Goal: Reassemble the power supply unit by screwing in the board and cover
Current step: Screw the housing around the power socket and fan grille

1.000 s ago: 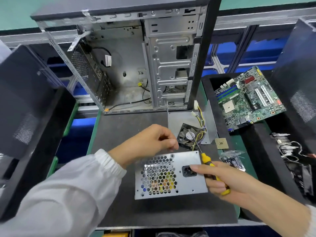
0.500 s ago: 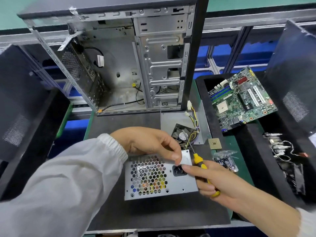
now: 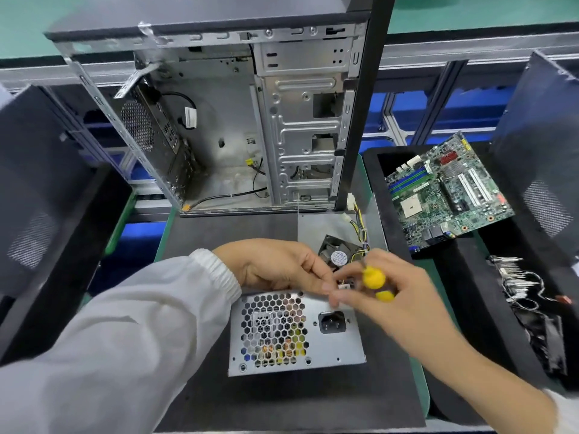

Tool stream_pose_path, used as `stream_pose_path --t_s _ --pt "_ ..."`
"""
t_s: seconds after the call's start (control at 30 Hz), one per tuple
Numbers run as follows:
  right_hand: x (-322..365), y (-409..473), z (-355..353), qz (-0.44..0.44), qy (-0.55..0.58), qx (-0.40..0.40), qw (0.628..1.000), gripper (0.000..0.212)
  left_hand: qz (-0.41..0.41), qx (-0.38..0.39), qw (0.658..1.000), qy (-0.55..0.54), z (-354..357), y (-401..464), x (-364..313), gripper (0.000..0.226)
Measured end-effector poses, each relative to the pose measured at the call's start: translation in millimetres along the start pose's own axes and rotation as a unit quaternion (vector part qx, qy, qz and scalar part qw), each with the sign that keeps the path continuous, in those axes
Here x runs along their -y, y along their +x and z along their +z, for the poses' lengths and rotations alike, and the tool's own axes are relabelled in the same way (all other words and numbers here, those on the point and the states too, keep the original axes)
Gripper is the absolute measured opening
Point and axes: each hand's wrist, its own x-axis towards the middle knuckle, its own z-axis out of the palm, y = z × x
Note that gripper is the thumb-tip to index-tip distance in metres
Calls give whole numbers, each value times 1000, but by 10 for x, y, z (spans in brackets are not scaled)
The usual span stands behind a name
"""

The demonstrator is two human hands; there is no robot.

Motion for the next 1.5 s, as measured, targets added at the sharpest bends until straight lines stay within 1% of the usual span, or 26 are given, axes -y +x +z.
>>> stream_pose_path --t_s 0.07,0.13,0.23,0.33,0.4,0.47,0.53,0.6,0.67,0.77,0.83,0.87,0.93,0.97,1.0,1.03,1.07,1.1,1.13,1.17,1.23,1.3,1.4,1.5 --pt "-20 10 111 -45 -108 14 993 21 20 -11 1000 -12 8 5 12 16" --pt "-46 23 161 -73 -189 -4 979 22 28 -8 1000 -5 4 4 26 17" --pt "-74 6 163 -122 -253 -23 959 18 33 -8 999 5 -7 -15 24 14" --pt "-108 17 175 -149 -280 -25 948 16 24 13 1000 -13 -36 -61 36 21" --pt "-137 40 188 -161 -277 -37 947 17 29 -5 999 -37 -76 -65 73 32" --pt "-158 48 203 -187 -288 -46 938 21 42 -7 999 -33 -92 -64 98 33" --pt "-181 28 199 -230 -336 -42 912 18 53 21 998 -13 -83 -63 98 32" --pt "-206 13 164 -290 -386 -28 875 11 45 46 998 -5 -79 -77 94 32" --pt "-239 29 119 -350 -410 -8 842 7 49 41 998 11 -94 -76 118 32" --pt "-250 85 68 -397 -405 13 824 23 44 20 999 3 -108 -60 158 31" --pt "-265 120 61 -406 -398 32 822 16 42 32 999 -3 -112 -55 159 31" --pt "-263 144 71 -397 -401 48 825 11 43 40 998 1 -107 -59 151 32" --pt "-234 187 84 -357 -412 78 835 16 46 47 998 -3 -110 -63 135 32" --pt "-219 199 91 -334 -411 86 844 19 45 45 998 -9 -119 -62 137 33" --pt "-204 202 100 -301 -395 86 864 19 42 40 998 -15 -130 -61 142 34" --pt "-177 194 99 -243 -347 82 902 15 36 37 998 -19 -137 -59 147 37" --pt "-165 190 80 -167 -264 71 947 10 29 41 998 -29 -138 -59 149 42" --pt "-177 193 44 -86 -158 52 982 10 25 51 998 -41 -134 -54 145 47" --pt "-173 195 -3 -17 -62 30 997 12 27 61 997 -46 -125 -50 137 52" --pt "-176 195 -73 27 -4 10 1000 13 32 64 997 -43 -116 -41 123 57" --pt "-184 168 -205 83 52 0 995 11 32 52 998 -33 -89 -14 79 61" --pt "-202 112 -284 121 90 17 988 12 19 51 998 -28 -59 8 47 54" --pt "-208 13 -315 155 104 42 982 13 -10 64 997 -32 -11 40 45 39" --pt "-205 -33 -338 191 138 90 968 21 -10 50 999 -8 9 57 74 32"
